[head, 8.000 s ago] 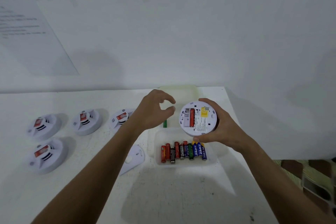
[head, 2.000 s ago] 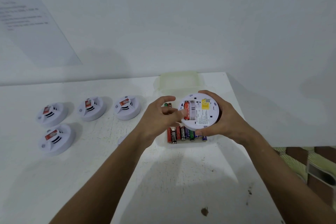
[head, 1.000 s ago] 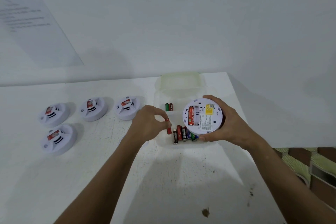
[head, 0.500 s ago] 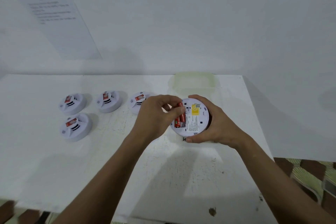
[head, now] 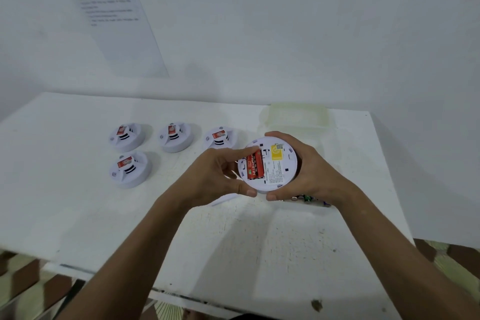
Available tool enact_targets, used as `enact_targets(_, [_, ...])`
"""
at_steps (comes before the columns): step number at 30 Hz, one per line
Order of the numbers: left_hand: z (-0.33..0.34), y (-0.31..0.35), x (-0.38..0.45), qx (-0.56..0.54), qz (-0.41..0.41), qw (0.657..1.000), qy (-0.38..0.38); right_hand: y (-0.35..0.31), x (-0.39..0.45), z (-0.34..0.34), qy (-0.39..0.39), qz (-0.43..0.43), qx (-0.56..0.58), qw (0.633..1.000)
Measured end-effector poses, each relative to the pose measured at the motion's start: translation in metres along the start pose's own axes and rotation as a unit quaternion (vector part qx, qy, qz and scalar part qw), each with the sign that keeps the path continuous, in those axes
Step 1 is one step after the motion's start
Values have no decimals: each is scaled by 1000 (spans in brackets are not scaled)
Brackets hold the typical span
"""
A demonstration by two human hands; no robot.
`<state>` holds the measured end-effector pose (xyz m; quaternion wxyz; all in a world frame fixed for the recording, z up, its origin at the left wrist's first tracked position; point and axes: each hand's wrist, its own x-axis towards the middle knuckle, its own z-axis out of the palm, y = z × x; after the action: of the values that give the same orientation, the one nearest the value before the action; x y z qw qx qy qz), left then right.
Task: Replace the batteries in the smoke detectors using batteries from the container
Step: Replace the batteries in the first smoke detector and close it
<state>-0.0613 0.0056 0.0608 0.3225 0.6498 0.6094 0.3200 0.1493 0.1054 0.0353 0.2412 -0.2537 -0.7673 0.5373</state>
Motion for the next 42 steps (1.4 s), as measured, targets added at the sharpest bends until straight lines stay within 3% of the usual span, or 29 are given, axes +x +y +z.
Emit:
enact_targets(10, [-6, -20, -17, 2, 4, 999, 44, -5, 17, 14, -11, -12, 5, 1000])
enact_targets(14, [-12, -38, -30, -20, -42, 994, 101, 1, 16, 14, 1, -4, 3, 1000])
enact_targets(17, [-10, -61, -35, 39, -90, 986, 136, 7, 11, 10, 9, 3, 1, 1000])
enact_targets(23, [6, -96, -30, 166, -208, 963, 35, 10, 3, 0, 13, 9, -3, 1000])
enact_targets(27, [12, -95, -22, 234, -214, 948, 13, 9, 2, -3, 8, 9, -8, 1000])
enact_targets(31, [10, -98, -23, 225, -214, 951, 23, 7, 2, 0, -1, 16, -11, 1000])
enact_targets(37, [-2, -100, -35, 191, -201, 957, 85, 4, 6, 15, -8, 30, -12, 999])
enact_targets(42, [-46, -77, -49, 115, -118, 953, 253, -5, 13, 39, 7, 45, 4, 999])
